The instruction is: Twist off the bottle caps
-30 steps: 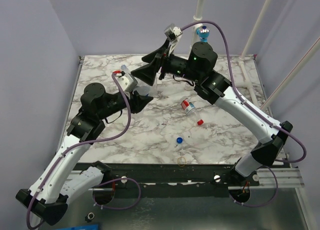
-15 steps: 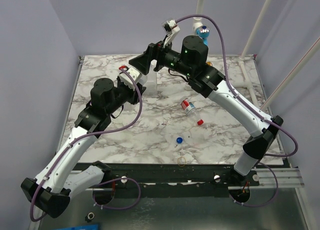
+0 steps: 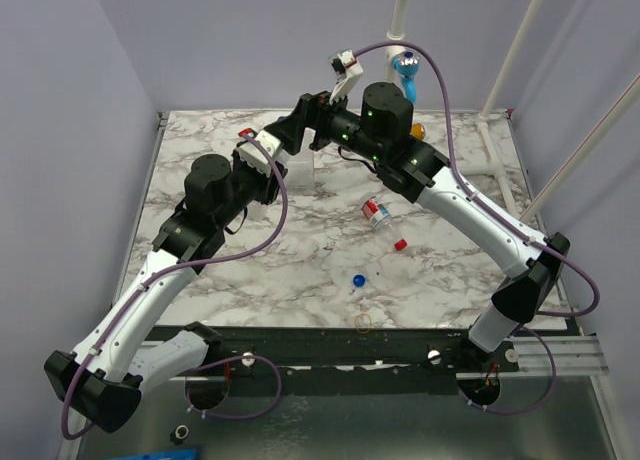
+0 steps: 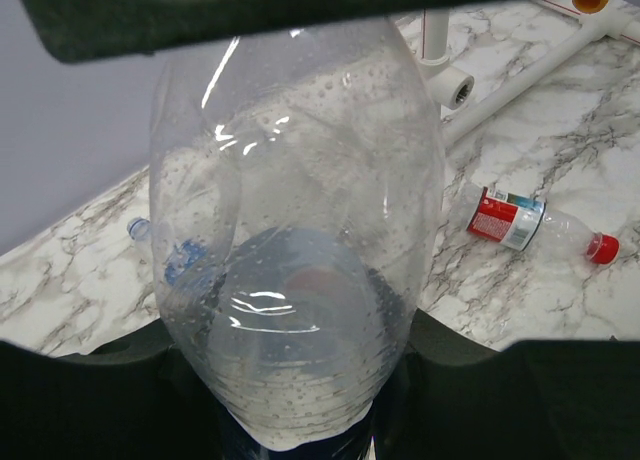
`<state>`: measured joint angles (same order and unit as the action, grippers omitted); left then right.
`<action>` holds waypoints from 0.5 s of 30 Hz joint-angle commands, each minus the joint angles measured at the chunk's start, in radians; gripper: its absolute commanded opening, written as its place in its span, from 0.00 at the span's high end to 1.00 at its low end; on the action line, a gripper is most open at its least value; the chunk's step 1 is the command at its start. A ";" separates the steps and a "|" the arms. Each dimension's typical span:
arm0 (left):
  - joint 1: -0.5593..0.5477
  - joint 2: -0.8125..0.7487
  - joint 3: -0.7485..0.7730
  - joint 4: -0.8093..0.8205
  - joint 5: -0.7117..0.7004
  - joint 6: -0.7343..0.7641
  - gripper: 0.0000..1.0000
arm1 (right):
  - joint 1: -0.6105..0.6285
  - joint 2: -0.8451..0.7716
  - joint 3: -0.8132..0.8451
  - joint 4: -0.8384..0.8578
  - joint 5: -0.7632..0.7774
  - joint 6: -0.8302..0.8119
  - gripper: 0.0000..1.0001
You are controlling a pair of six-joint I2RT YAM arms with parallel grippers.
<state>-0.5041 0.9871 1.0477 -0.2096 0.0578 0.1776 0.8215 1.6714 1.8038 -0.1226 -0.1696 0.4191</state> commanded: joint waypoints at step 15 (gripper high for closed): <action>-0.009 -0.013 0.018 0.020 0.065 -0.073 1.00 | 0.005 0.008 -0.004 0.161 -0.041 0.037 0.51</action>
<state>-0.5060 0.9867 1.0477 -0.2077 0.0792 0.1345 0.8219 1.6661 1.7931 -0.0143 -0.1730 0.4458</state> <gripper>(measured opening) 0.463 0.565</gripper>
